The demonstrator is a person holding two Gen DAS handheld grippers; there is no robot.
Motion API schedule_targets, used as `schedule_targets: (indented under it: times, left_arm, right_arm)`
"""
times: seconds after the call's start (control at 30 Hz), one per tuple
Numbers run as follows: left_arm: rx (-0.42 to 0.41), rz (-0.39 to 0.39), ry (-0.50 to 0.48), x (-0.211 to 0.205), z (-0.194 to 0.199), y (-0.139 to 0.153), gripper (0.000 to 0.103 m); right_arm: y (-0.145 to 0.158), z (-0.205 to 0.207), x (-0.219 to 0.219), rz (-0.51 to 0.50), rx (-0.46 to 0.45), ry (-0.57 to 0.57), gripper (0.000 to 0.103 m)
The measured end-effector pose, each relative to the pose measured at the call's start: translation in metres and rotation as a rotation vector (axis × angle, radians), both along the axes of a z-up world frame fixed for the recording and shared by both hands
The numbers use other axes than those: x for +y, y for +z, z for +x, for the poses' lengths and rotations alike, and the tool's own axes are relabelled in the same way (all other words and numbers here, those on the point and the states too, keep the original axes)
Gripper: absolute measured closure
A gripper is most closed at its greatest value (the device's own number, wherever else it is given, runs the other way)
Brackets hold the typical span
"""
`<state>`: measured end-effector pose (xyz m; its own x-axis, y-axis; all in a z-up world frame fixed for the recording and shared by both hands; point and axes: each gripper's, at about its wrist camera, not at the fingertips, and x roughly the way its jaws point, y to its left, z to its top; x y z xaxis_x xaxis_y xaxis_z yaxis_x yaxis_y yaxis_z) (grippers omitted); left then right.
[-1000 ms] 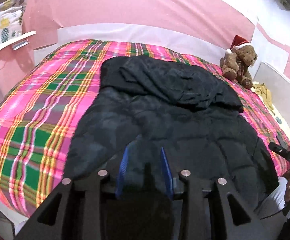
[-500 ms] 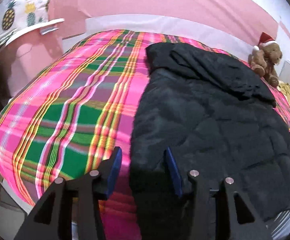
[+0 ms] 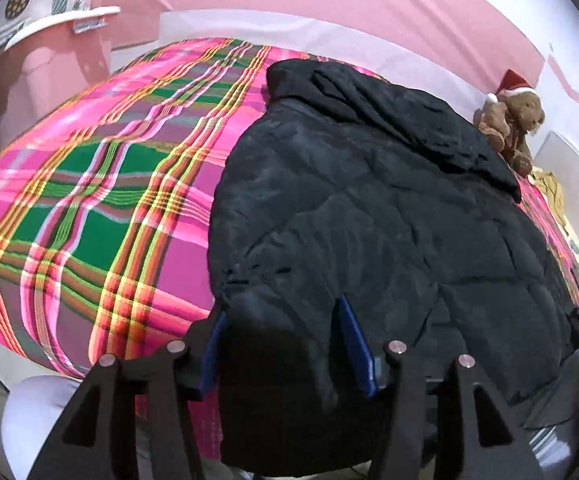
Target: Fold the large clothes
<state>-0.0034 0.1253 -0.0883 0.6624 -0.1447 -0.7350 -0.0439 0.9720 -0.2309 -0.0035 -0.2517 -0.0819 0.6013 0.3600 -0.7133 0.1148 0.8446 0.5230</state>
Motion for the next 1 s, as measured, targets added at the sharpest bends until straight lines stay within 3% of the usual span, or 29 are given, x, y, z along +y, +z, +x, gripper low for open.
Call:
schedule_targets:
  times: [0.03, 0.1, 0.13, 0.2, 0.5, 0.7, 1.0]
  left_arm:
    - [0.002, -0.001, 0.001, 0.000, 0.001, 0.001, 0.054]
    - [-0.012, 0.016, 0.003, -0.002, 0.001, 0.008, 0.080]
    - [-0.017, 0.018, 0.000, -0.003, 0.002, 0.013, 0.083]
    - [-0.047, 0.012, 0.004, -0.004, 0.001, 0.029, 0.088]
    - [-0.320, -0.057, 0.006, 0.008, -0.032, 0.136, 0.090]
    - [-0.357, -0.109, 0.032, 0.021, -0.052, 0.151, 0.090]
    - [-0.389, -0.135, 0.035, 0.020, -0.017, 0.164, 0.090]
  right_arm:
    - [0.000, 0.000, -0.002, -0.009, 0.007, -0.010, 0.067]
    - [0.003, -0.001, -0.005, 0.034, -0.003, -0.015, 0.086]
    - [0.008, -0.002, -0.004, 0.042, -0.020, -0.013, 0.088]
    - [0.029, -0.006, 0.001, 0.024, -0.079, -0.001, 0.091]
    - [0.129, -0.043, 0.005, 0.037, -0.383, -0.001, 0.092]
    - [0.152, -0.066, -0.001, 0.033, -0.456, -0.047, 0.092]
    - [0.166, -0.029, -0.010, 0.031, -0.490, -0.073, 0.092]
